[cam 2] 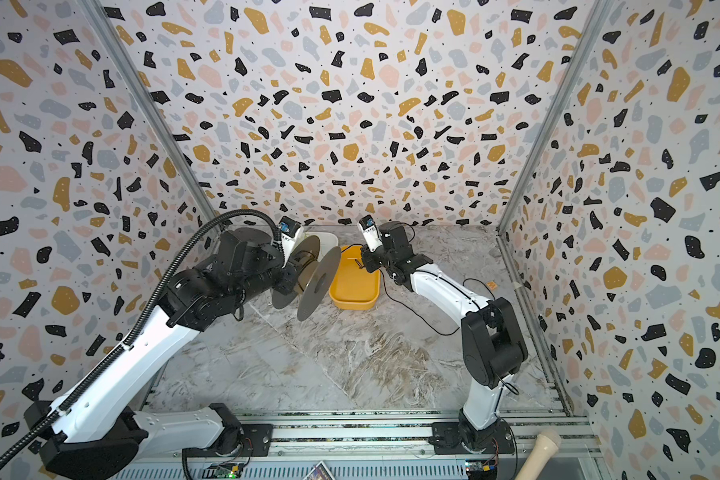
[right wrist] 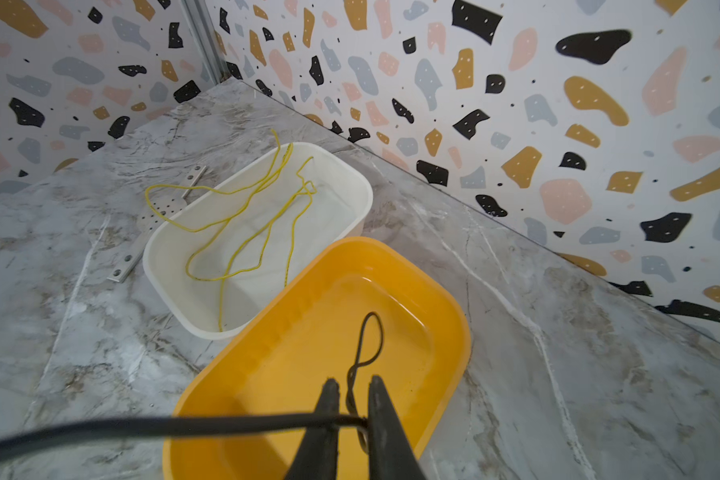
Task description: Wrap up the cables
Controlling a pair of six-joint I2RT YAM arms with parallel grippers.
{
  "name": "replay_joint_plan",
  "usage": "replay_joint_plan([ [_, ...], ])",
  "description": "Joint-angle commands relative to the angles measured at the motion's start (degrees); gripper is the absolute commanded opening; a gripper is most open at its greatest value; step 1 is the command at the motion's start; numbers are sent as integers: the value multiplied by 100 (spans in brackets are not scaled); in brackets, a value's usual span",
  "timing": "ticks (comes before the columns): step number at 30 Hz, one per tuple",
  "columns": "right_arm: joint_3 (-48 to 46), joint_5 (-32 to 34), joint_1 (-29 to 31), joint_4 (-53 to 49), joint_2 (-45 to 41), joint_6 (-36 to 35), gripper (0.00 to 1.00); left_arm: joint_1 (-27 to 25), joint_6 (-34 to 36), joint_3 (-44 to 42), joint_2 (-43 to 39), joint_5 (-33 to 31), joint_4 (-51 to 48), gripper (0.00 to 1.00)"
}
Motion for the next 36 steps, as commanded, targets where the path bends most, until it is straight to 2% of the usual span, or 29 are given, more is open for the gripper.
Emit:
replay_joint_plan([
  [1, -152, -228, -29, 248, -60, 170, 15, 29, -161, 501, -141, 173, 464, 0],
  [9, -769, -593, -31, 793, -196, 536, 15, 143, -491, 1251, 233, 779, 500, 0],
  [18, -1079, -768, -27, 986, -326, 716, 17, 317, -634, 1333, 404, 761, 499, 0],
  [20, -1135, -930, -30, 1003, -415, 744, 18, 466, -811, 1258, 410, 758, 595, 0],
  [23, -1126, -1228, -27, 966, -421, 804, 18, 796, -1070, 1187, 439, 1174, 769, 0],
  [26, -1199, -1443, -23, 1048, -438, 926, 18, 1011, -1334, 1231, 524, 1280, 842, 0],
  [30, -1346, -1402, 19, 1094, -551, 921, 30, 1074, -1343, 1410, 566, 1352, 751, 0],
  [36, -1544, -769, 13, 923, -925, 683, 64, 1085, -1261, 1545, 489, 1288, 595, 0],
])
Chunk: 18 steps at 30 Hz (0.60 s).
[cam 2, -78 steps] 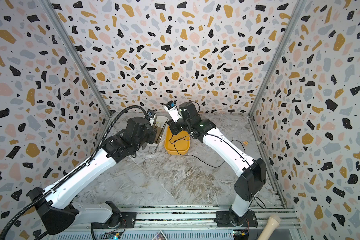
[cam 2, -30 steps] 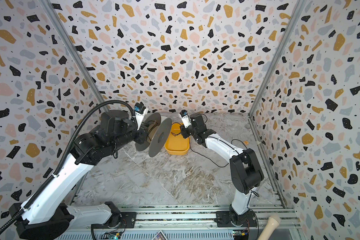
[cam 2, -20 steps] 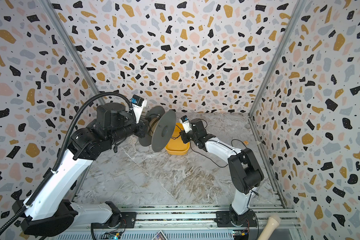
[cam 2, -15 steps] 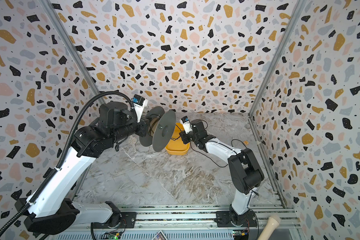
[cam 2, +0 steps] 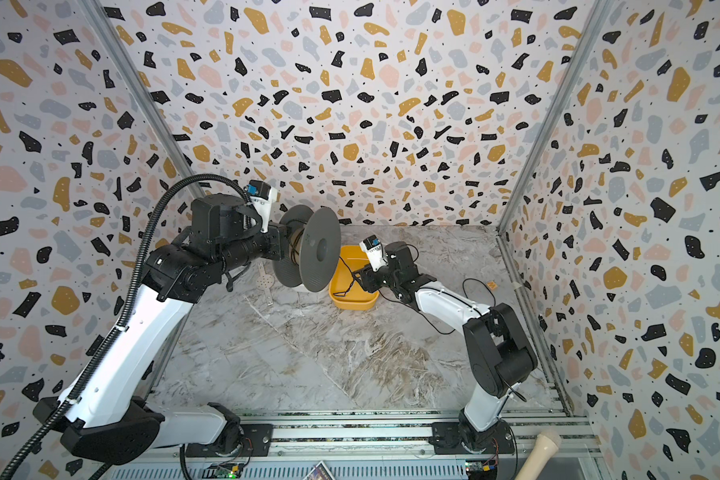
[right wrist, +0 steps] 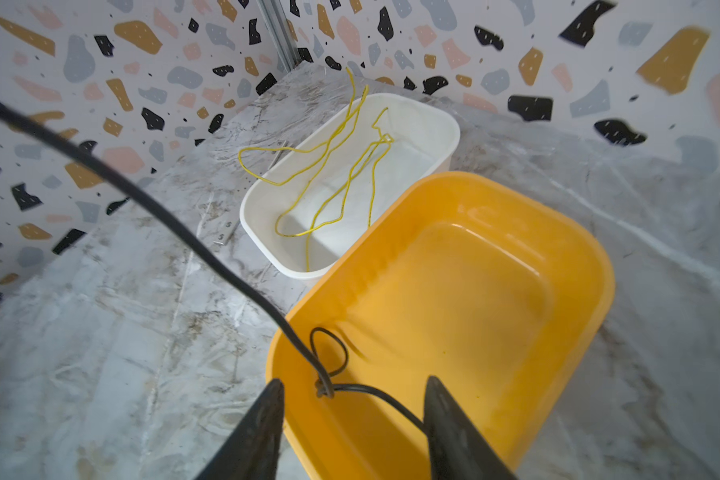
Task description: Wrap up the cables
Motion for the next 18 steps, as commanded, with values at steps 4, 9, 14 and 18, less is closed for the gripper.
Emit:
replay_joint_plan([
  [4, -76, 936, -32, -261, -461, -413, 72, 10, -89, 369, -230, 105, 548, 0],
  [9, -388, 900, -30, -26, -540, -554, 71, 10, -123, 511, -218, 82, 488, 0],
  [14, -989, 90, -11, 899, -755, -528, 71, 9, -202, 722, -174, 74, 456, 0],
  [18, -1006, -230, 118, 1263, -753, -585, 71, 10, -243, 874, -128, 114, 410, 0],
])
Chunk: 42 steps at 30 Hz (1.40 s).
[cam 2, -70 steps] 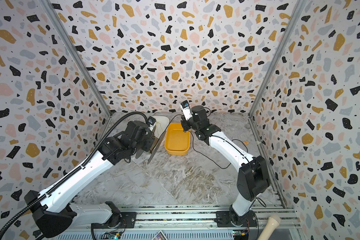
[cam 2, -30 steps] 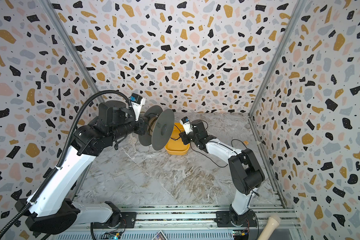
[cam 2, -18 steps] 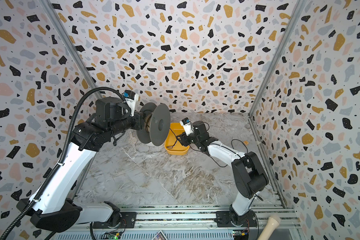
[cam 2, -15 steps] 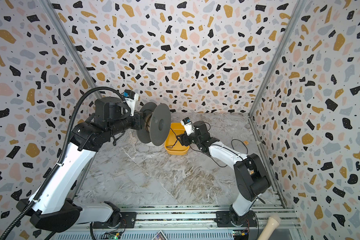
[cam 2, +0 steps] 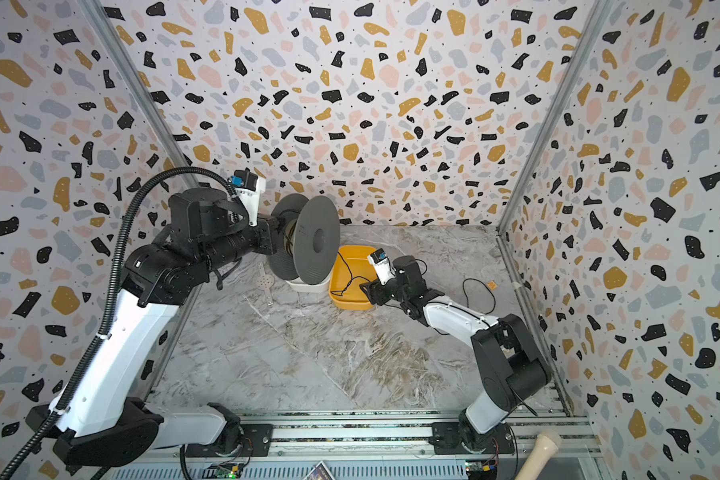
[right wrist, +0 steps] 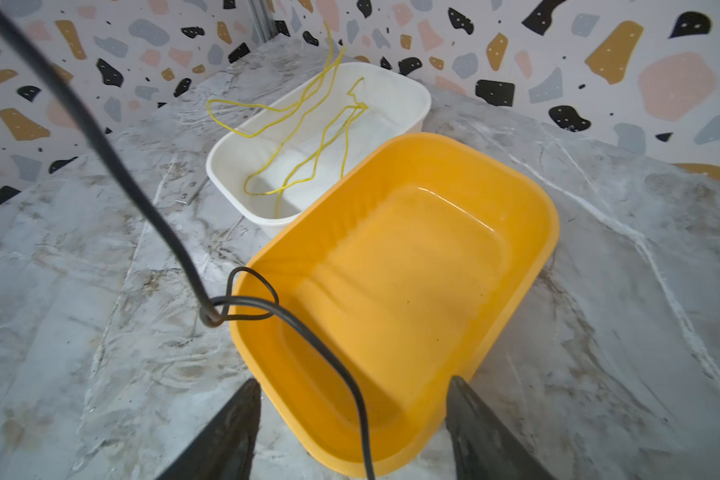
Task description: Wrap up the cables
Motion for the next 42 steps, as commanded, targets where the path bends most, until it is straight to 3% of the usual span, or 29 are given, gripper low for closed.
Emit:
replay_joint_plan([
  [1, 137, -400, 154, 651, -290, -152, 71, 10, -150, 360, -75, 72, 520, 0],
  [9, 75, 557, 283, 650, -476, -419, 70, 18, -92, 806, 35, -18, 285, 0],
  [14, 498, 550, 392, 227, -204, -861, 68, 19, -118, 912, 43, 7, 253, 0],
  [21, 883, -80, 469, 60, 251, -1059, 64, 46, -107, 921, 85, -43, 263, 0],
  [29, 741, 327, 708, -95, 71, -1260, 66, 124, -144, 983, 169, 112, 300, 0],
  [36, 1204, 399, 586, 8, 721, -1273, 66, 137, -161, 1027, 177, 178, 267, 0],
  [39, 1409, 300, 546, -45, 938, -1303, 63, 192, -176, 1051, 204, 251, 268, 0],
  [42, 1460, 279, 543, -69, 985, -1312, 53, 253, -210, 1054, 240, 357, 289, 0],
])
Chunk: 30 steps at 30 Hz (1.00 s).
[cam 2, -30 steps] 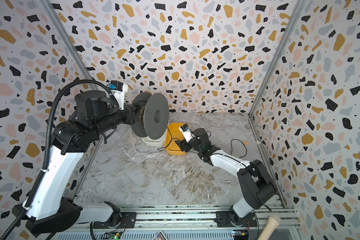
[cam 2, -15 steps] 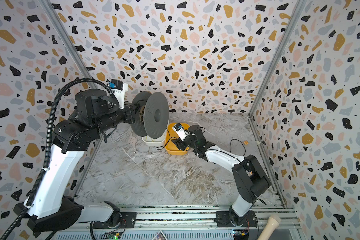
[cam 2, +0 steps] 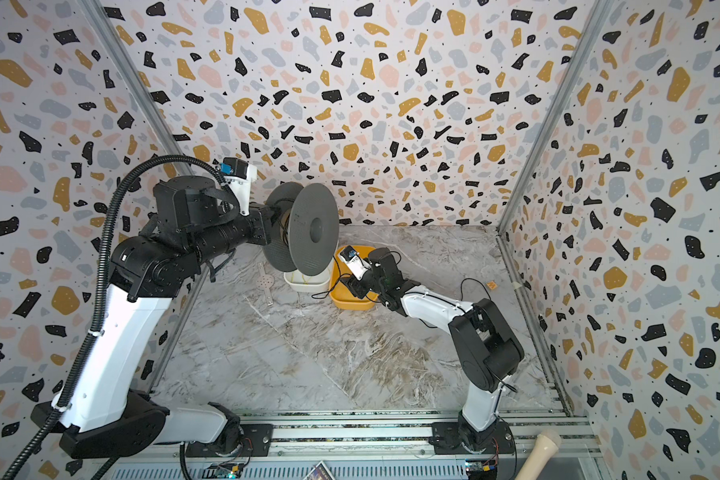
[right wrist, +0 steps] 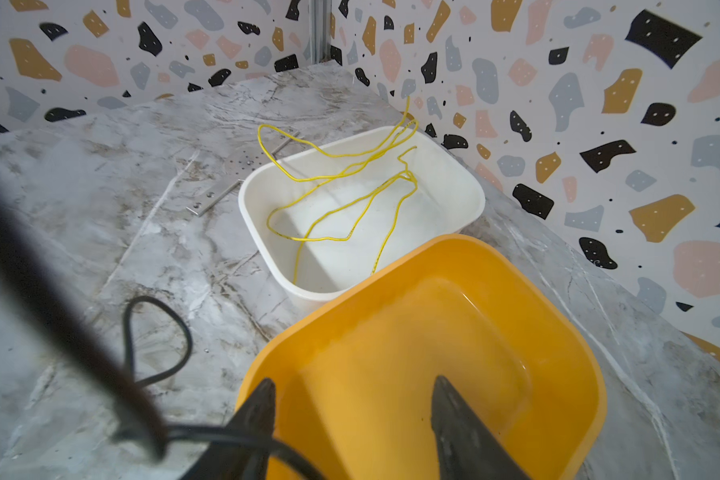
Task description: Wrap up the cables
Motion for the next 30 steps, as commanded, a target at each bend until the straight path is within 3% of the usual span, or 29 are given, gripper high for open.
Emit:
replay_joint_plan([
  [1, 216, -68, -16, -121, -83, -55, 47, 94, -138, 295, -44, 194, 604, 0],
  [6, -73, 35, -17, -164, -440, 158, 18, 307, -212, 148, -13, 195, 666, 0],
  [10, -397, 265, -47, -361, -854, 561, 7, 651, -390, -29, 53, 128, 736, 0],
  [22, -1352, -111, -700, -1107, -1782, 2126, 2, 1467, -679, -366, 200, -310, 998, 0],
  [30, -2070, -566, -2147, -1318, -2265, 3208, 0, 1854, -783, -404, 153, -239, 1074, 0],
])
